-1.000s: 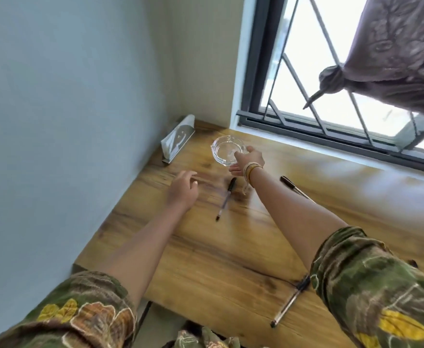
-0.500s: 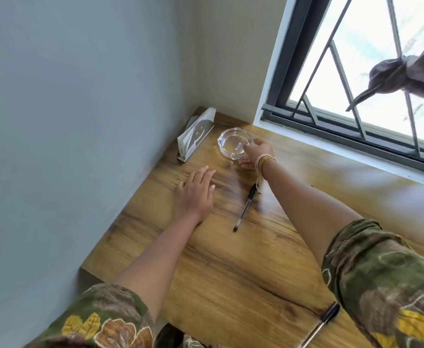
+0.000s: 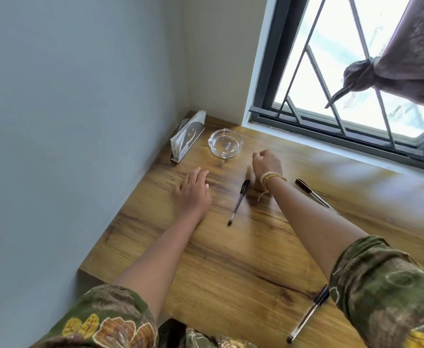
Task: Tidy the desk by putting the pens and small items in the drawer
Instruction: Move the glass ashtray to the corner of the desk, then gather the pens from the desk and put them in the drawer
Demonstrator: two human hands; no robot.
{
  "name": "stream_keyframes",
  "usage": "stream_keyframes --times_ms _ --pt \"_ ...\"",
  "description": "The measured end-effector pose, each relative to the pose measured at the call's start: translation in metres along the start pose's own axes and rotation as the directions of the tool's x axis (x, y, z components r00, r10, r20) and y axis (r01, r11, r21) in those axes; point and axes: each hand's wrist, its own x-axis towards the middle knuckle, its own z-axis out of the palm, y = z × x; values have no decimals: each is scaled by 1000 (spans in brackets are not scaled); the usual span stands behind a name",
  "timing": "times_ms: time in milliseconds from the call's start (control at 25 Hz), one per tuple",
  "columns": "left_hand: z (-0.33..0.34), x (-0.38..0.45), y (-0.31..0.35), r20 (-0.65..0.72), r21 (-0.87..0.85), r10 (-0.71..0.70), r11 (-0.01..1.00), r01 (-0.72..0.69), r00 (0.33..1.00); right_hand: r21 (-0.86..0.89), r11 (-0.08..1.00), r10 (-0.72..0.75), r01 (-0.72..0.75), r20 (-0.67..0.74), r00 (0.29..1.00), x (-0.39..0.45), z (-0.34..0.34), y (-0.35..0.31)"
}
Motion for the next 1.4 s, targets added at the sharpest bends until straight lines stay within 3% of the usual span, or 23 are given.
stream_keyframes --times_ms 160,320,520,640,760,840,960,1040,1160,1280,1400 --pt "1 -5 23 121 -148 -126 979 143 985 -116 986 -134 120 -121 984 -45 -7 35" --pt "-5 -8 55 279 -213 -137 956 200 950 -350 884 -369 310 -115 922 -72 -3 59" --pt "8 -22 77 229 -199 -76 972 123 970 -179 947 -299 267 -185 936 -89 -6 72" --pt "11 -22 80 176 -256 -100 956 144 979 -103 964 -261 245 -190 946 -96 -12 79" --pt "4 -19 83 213 -311 -151 926 213 965 -131 949 -305 285 -164 938 -104 -16 85" --pt "0 -21 90 278 -456 -161 846 277 947 -151 938 -332 313 -128 934 -107 -18 88" --pt "-3 -31 104 440 -686 -170 570 452 882 -165 922 -369 351 -96 925 -107 -31 91" --pt "1 -37 109 493 -727 -158 465 505 855 -244 909 -384 339 -167 908 -101 -46 96" --pt "4 -42 116 517 -754 -148 388 530 843 -356 923 -270 146 -328 905 -86 -72 111" --pt "6 -43 123 508 -770 -152 362 526 848 -396 916 -84 -71 -359 929 -73 -89 127" --pt "8 -42 130 500 -779 -160 347 522 851 -404 913 -64 -64 -295 954 -67 -94 139"
